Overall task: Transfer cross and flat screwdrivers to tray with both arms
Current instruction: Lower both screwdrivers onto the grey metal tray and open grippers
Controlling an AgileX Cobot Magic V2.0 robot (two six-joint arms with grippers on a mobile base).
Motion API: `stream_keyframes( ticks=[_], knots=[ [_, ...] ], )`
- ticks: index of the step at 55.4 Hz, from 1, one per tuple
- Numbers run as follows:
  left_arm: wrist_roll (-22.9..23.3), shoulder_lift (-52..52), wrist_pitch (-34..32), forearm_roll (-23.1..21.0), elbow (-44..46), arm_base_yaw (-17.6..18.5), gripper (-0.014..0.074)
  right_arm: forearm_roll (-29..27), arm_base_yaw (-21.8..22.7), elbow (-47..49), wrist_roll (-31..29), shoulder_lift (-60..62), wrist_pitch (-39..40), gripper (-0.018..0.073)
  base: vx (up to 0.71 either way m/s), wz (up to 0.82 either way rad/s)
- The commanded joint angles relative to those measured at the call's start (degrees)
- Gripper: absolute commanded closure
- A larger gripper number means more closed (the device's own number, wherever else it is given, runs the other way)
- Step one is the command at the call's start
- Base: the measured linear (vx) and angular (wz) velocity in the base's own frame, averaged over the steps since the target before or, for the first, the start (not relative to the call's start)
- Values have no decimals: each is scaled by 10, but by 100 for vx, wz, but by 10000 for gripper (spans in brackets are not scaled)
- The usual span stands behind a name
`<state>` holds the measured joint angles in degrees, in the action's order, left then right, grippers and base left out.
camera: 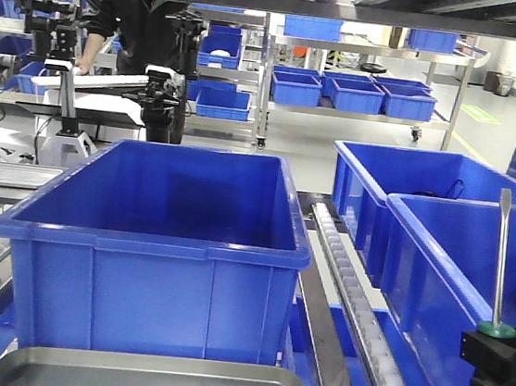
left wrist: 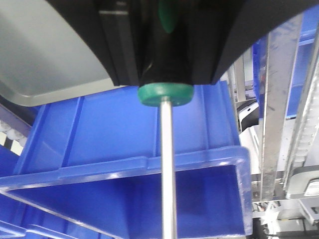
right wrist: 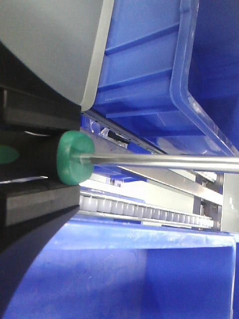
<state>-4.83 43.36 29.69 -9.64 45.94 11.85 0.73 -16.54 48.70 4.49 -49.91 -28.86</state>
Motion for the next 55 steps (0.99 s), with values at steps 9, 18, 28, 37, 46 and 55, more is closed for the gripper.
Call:
stream_keyframes(
  ticks=[9,18,28,37,46,55],
  knots=[
    [1,-3,-50,-8,17,4,599,5,0,18,-4,7,48,567,0,-1],
    [1,-3,-53,-8,17,4,599,5,0,18,-4,7,50,567,0,0],
    [1,-3,-63,-7,17,4,599,5,0,18,-4,7,56,567,0,0],
    [1,-3,-60,-20,17,4,599,-7,0,18,-4,6,84,567,0,0],
    [-15,13,-66,-137,18,4,599,-129,-24,18,-52,-18,84,567,0,0],
    [-49,62,-26,-205,18,4,599,-199,-118,18,-98,-89,110,567,0,0]
  ],
)
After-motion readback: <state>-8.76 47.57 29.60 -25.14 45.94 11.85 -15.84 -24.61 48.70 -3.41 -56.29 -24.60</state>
